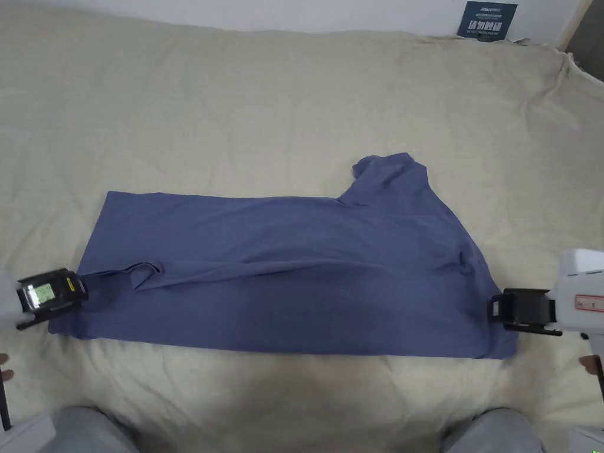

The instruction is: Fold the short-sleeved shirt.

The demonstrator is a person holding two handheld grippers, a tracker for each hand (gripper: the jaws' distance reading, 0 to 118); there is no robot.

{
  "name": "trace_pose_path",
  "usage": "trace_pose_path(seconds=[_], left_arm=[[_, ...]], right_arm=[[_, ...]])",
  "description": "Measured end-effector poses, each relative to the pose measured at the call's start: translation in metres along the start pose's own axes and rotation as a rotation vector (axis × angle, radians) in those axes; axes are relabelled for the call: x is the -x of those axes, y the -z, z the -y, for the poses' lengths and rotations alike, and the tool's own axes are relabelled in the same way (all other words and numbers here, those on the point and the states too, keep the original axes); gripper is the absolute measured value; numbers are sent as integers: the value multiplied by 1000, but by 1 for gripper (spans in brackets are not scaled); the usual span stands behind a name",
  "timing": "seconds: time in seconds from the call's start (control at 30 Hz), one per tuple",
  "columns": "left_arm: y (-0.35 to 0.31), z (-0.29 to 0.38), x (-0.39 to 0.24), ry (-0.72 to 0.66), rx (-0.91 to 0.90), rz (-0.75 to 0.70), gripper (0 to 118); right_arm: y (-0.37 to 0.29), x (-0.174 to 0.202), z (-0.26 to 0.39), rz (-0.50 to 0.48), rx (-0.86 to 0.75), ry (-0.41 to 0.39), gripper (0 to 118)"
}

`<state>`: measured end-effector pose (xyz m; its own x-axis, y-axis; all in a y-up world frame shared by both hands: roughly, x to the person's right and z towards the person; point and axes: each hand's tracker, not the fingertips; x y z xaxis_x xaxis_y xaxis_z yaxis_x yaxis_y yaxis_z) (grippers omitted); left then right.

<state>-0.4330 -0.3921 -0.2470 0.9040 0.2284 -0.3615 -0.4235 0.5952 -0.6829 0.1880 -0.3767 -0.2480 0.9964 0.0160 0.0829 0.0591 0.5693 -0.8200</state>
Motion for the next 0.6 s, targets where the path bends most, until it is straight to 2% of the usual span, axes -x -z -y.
trace_pose_path(seconds=[0.07,0.27,0.33,0.47,0.5,0.6], left_arm=[[-15,-13,-6,15,-87,-2,114],[-44,-17,-62,208,-396,-64,114],[-44,-11,-76,226,-460,-26,114],[-43,4,-101,293,-516,50,111],[-43,8,-106,314,-530,64,108],[-40,18,-117,371,-531,92,82]], right_arm=[[-21,5,-11,35,-113,-22,88],[-67,34,-28,3,-455,-21,88],[-71,43,-25,5,-559,-18,88],[-65,60,-15,14,-648,-35,89],[-63,63,-12,8,-654,-31,89],[-57,71,-1,-31,-682,-23,88]])
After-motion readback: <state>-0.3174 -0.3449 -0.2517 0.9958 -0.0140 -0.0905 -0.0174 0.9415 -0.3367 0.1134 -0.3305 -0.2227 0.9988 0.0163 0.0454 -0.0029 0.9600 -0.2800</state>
